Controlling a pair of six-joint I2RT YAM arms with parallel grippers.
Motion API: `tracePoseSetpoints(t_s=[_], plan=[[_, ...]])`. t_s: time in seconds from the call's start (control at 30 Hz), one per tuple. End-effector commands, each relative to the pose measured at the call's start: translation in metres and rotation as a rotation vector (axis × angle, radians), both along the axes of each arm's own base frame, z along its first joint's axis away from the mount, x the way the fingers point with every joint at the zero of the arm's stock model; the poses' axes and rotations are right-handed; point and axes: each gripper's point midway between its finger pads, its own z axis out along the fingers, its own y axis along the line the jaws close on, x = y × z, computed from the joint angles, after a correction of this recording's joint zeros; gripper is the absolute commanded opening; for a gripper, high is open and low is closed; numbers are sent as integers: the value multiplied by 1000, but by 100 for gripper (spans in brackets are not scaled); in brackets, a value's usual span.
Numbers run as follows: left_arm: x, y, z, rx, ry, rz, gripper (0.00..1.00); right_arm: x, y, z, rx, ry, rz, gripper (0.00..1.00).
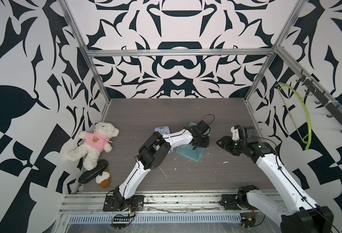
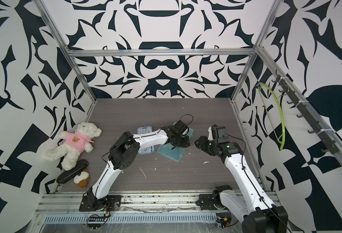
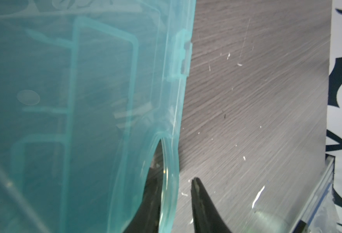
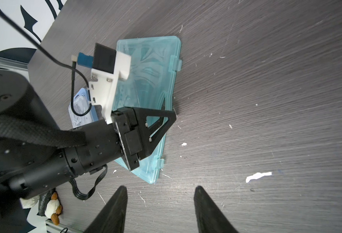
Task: Open the ruler set and take out the ruler
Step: Place the ruler set box at the center of the board.
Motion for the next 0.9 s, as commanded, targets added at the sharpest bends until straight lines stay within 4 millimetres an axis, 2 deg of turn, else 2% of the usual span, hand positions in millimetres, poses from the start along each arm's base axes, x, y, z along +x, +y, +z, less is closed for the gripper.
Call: tracePoseSetpoints(t_s=[0.0,0.17,0.3,0.43,0.57,0.73,0.87], plan=[[-7,16,6,64,-3,-16,31,6,-3,-1,7,-23,-22,55],[-7,25,18,103,-54,-21,31,11,-14,-10,18,-9,-81,55],[-6,31,44,108,-143,-36,32,19,-22,-18,60,12,-140,55],[-6,39,76,84,-229,-40,40,30,-26,-28,135,35,-191,55],[-2,56,96,95,-304,-27,51,37,-22,-35,179,56,-193,55],[11,85,94,131,-300,0,54,44,-21,-47,183,85,-201,54],[13,91,92,108,-271,5,55,57,-19,-59,198,107,-206,54]])
